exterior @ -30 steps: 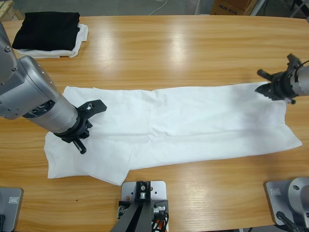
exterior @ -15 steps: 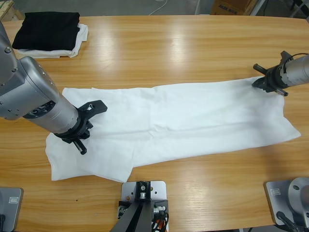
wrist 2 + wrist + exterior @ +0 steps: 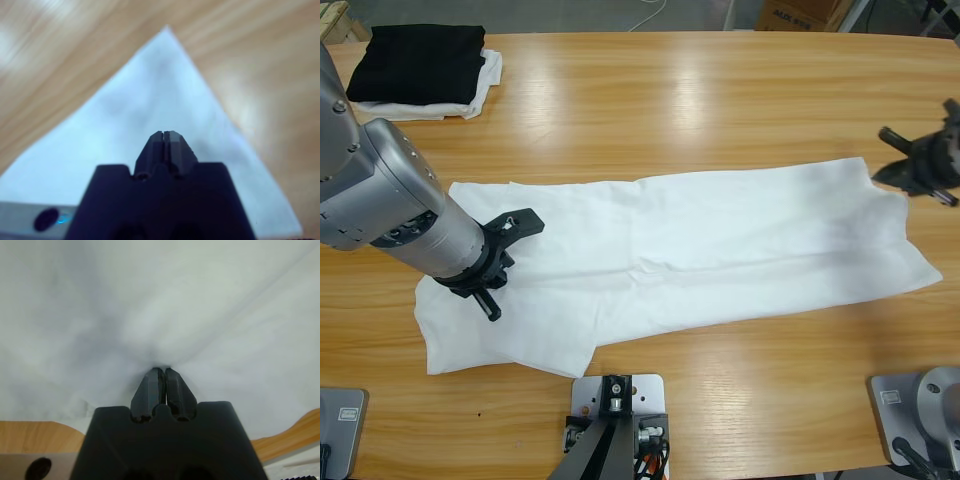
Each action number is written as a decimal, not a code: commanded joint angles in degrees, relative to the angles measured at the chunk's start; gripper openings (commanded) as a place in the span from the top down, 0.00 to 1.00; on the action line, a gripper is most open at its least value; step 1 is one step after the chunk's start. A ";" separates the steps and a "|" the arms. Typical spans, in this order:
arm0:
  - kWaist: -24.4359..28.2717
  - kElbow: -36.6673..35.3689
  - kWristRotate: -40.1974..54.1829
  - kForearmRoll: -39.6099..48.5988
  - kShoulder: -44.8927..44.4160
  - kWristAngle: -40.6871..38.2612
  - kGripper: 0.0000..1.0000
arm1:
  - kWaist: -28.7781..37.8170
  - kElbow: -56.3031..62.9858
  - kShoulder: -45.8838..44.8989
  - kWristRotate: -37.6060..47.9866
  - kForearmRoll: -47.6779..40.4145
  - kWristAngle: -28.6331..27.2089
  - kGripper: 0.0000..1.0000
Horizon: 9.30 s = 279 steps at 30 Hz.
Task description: Fold clothes
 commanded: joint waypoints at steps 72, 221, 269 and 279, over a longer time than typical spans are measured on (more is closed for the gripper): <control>-1.91 -0.75 -2.98 1.23 1.67 0.30 1.00 | -12.06 -9.94 0.59 -16.75 19.54 16.00 0.00; 5.89 12.56 -6.32 -5.52 -19.28 1.09 0.00 | 51.78 -76.26 34.13 -2.17 53.72 -2.95 1.00; 6.40 8.46 -16.77 -14.32 -17.75 0.65 0.19 | 60.80 -97.39 38.37 0.73 68.76 -15.96 0.23; 8.26 2.70 -21.00 -17.75 -9.93 -8.26 0.32 | 56.35 -58.91 20.49 4.22 51.40 -10.21 0.22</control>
